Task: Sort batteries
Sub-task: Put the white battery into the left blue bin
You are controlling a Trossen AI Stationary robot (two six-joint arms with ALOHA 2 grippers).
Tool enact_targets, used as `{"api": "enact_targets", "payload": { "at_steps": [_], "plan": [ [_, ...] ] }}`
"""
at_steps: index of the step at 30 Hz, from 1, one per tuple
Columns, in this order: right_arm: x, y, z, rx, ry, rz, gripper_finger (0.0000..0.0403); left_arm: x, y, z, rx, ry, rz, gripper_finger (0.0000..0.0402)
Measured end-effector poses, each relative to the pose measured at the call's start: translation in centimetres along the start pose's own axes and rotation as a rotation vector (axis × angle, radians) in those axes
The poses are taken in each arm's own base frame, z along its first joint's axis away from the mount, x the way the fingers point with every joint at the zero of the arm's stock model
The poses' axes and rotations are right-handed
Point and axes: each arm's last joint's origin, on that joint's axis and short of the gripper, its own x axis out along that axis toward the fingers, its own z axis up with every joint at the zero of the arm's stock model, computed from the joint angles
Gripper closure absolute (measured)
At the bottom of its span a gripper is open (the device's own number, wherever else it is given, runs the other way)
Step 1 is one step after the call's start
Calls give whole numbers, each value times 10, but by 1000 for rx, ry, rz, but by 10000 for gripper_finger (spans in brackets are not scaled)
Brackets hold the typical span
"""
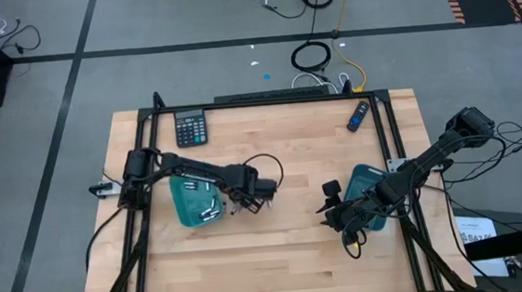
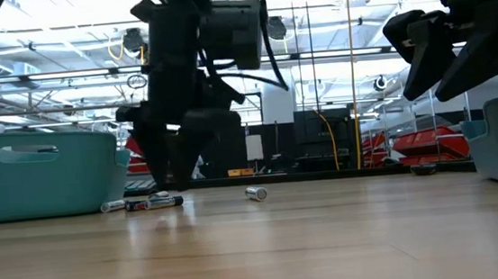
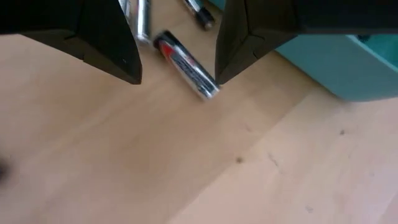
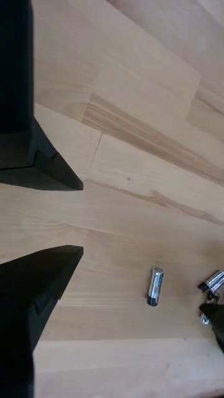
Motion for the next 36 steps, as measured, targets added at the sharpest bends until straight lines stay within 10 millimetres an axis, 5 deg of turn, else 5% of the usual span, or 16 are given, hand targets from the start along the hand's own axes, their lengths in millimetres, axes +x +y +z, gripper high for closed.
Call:
{"api": "enact_targets", "payload": {
  "at_steps": [14, 24, 31, 36],
  "plan": [
    [-2, 5, -5, 10, 43, 11, 258, 30, 12, 4, -28, 73, -86, 209],
    [-2, 5, -5, 11, 45, 11, 258, 30, 11, 2, 167, 52, -66, 390],
    [-2, 5, -5, 11, 45, 10, 258, 28, 9, 0, 210, 10, -29, 394],
    [-2, 5, -5, 11, 44, 10, 258, 16, 4, 7, 149, -6, -27, 363]
  ]
}}
